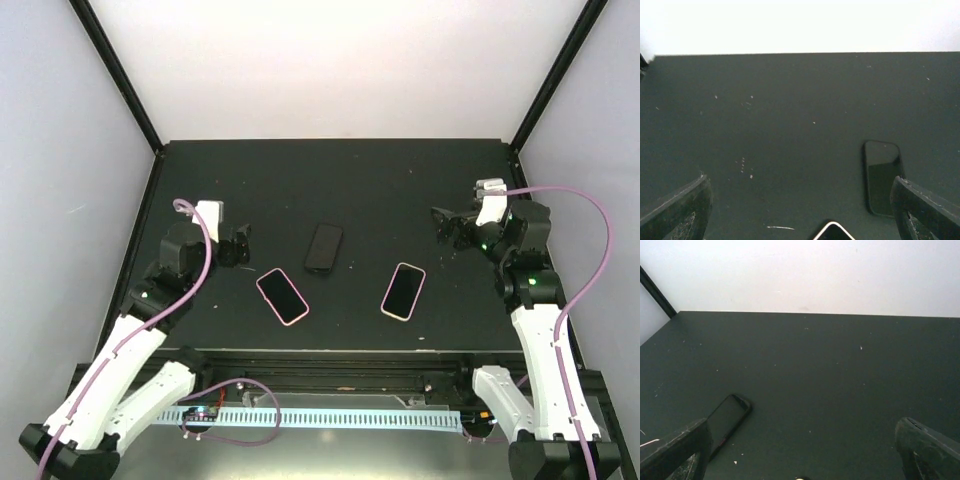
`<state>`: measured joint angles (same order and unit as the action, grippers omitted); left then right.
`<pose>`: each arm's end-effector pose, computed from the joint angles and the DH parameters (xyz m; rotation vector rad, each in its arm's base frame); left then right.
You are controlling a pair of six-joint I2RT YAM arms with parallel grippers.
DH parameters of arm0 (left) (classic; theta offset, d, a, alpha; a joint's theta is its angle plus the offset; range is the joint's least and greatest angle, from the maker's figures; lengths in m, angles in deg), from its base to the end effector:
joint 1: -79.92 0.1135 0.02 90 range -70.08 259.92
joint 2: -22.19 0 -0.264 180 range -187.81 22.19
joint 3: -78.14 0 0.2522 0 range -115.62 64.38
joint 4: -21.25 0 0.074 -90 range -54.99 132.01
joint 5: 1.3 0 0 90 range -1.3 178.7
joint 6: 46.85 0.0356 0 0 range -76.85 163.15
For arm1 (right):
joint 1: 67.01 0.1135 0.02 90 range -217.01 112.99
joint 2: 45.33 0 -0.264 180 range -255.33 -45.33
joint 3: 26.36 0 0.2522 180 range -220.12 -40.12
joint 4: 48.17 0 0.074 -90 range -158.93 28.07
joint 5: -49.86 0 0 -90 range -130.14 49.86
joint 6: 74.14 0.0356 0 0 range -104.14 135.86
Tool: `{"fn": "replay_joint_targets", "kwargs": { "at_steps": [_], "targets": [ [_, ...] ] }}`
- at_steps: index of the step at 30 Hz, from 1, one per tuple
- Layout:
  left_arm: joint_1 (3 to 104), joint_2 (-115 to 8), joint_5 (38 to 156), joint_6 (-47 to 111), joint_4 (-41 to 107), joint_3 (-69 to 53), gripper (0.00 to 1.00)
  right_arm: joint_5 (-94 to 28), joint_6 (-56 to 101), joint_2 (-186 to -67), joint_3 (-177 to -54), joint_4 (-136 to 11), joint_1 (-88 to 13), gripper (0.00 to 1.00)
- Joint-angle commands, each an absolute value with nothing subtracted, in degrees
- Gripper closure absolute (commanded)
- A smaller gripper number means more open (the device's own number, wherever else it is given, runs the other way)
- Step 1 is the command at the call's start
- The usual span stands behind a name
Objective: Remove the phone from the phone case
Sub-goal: Adjust the phone at the center of the board.
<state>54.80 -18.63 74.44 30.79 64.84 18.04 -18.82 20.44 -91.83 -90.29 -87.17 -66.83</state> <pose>0.1460 -0.0588 0.3247 0.0611 1.9845 -0.1760 0.1785 0.0135 0.3411 -0.1725 1.9351 0.4168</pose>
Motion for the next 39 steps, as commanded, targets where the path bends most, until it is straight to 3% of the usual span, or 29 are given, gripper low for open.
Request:
{"fn": "replay_joint_targets", "kwargs": {
  "at_steps": [1,21,39],
  "targets": [
    [57.9,-21.89,85.26,25.46,63.94,18.04,0.02,-21.09,18.31,-93.22,-93.18,-90.11,-67.4,0.0],
    [23.01,-56.67,92.0,14.0,58.03,13.3,0.01,-21.41,-7.84,-107.11,-97.15,-115.44,-68.32,0.04],
    [18.04,-75.19,102.88,15.27,43.7,10.27,0.01,-20.37,-15.51,-138.95,-99.81,-124.25,-64.31,0.12]
  ]
}}
